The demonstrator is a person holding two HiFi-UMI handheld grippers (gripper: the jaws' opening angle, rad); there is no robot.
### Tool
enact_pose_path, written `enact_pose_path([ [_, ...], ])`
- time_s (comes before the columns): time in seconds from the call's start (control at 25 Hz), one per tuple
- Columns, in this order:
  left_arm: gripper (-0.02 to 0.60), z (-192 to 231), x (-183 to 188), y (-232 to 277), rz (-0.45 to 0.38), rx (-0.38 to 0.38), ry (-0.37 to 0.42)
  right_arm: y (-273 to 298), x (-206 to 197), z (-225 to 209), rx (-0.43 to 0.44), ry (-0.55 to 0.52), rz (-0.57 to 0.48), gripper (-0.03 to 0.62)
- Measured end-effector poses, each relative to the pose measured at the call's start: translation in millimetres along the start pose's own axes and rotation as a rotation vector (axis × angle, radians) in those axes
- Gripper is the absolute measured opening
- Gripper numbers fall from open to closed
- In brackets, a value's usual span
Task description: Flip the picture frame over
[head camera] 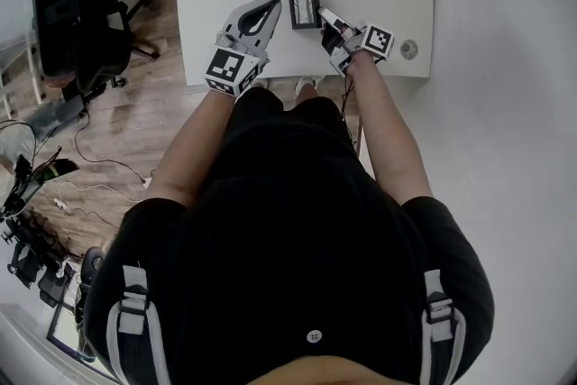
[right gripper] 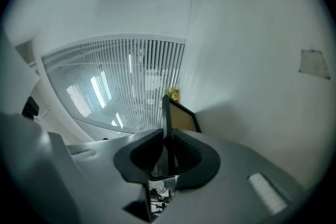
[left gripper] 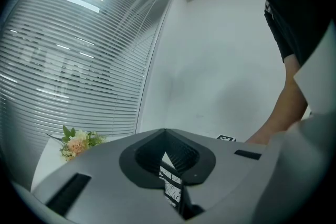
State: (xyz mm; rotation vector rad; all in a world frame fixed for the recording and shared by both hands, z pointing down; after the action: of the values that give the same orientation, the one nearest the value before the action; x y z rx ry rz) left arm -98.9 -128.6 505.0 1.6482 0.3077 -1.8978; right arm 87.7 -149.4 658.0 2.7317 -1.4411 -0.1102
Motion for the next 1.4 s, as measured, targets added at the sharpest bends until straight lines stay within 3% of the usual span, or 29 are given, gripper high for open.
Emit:
enact_pose_path([
  [0.68, 0.002, -1.5, 0.5, 3.8, 0.008, -0.003, 0.008, -25.7, 14.8, -26.4, -0.137, -0.044, -0.029, 0.087],
  [1.08, 0.002, -1.9, 3.0, 6.8, 0.007, -0.003, 0.013, -24.1, 22.4, -20.8, -0.360, -0.345, 0.077, 0.101],
  [1.4, 0.002, -1.7, 3.9, 9.3, 0.024, -0.011, 0.032, -13.7, 18.6, -4.3, -0.402, -0.524, 0.172, 0.101],
])
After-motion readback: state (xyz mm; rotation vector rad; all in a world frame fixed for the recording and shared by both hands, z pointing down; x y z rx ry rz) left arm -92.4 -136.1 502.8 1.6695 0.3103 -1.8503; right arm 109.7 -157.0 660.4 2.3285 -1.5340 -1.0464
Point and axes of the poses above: the fingertips, and each gripper's own axes: y forward along the fingers, z to its left, x out of its top, the point moved 5 cm from there along -y, backward along the fingers, and after that the axes turned 5 degrees about x, right-handed, at the moved point
